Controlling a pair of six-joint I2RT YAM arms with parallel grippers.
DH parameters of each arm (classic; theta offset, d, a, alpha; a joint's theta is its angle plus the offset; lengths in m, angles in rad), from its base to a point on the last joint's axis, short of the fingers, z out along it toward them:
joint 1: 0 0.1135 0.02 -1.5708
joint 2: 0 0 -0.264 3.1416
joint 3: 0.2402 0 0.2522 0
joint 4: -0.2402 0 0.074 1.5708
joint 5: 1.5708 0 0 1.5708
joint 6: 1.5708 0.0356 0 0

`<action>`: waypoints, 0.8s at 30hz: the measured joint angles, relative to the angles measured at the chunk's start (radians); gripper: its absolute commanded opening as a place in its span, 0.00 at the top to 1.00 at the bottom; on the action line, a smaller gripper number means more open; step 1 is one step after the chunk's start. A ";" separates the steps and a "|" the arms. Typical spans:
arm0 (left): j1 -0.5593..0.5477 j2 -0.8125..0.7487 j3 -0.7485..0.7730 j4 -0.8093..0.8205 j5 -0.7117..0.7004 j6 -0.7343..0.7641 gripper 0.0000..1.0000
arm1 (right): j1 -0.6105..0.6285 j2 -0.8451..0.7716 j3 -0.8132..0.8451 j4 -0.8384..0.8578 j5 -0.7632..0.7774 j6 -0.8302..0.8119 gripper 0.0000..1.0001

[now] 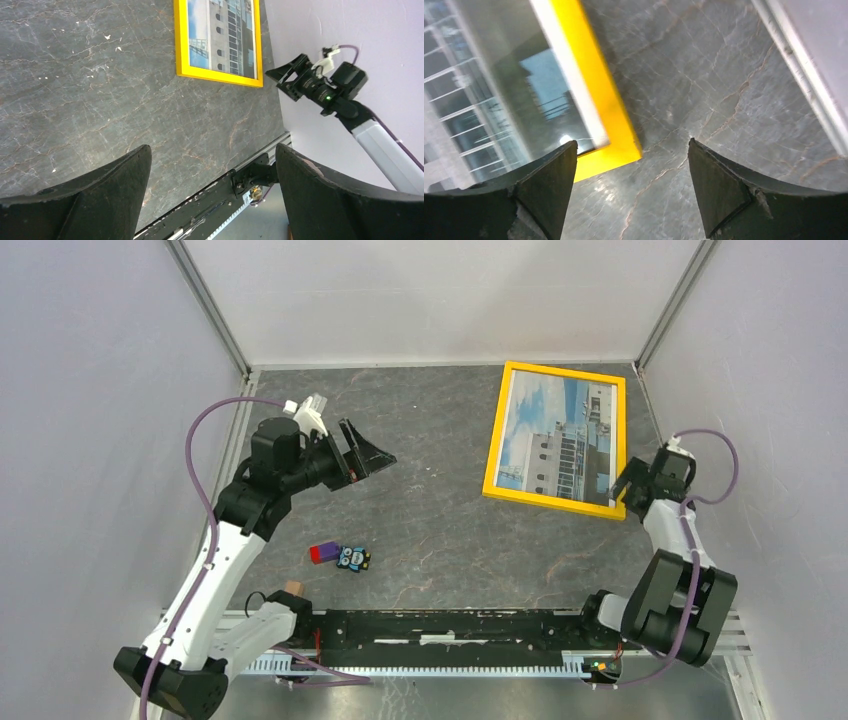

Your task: Put the photo into the frame

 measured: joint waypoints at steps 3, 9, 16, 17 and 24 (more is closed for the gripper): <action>0.000 0.011 0.021 -0.024 -0.001 0.015 0.01 | 0.124 -0.061 0.080 -0.095 0.089 -0.019 0.10; 0.000 0.023 0.143 -0.080 -0.012 0.063 0.00 | 0.526 -0.225 0.303 -0.178 0.096 -0.038 0.02; 0.000 0.017 0.356 -0.112 -0.036 0.105 0.00 | 0.610 -0.408 0.455 -0.224 -0.118 -0.029 0.02; 0.000 0.011 0.376 -0.111 -0.036 0.105 0.00 | 0.610 -0.429 0.472 -0.229 -0.143 -0.028 0.02; 0.000 -0.081 0.407 -0.063 -0.059 0.105 0.00 | 0.610 -0.557 0.651 -0.260 -0.245 -0.018 0.02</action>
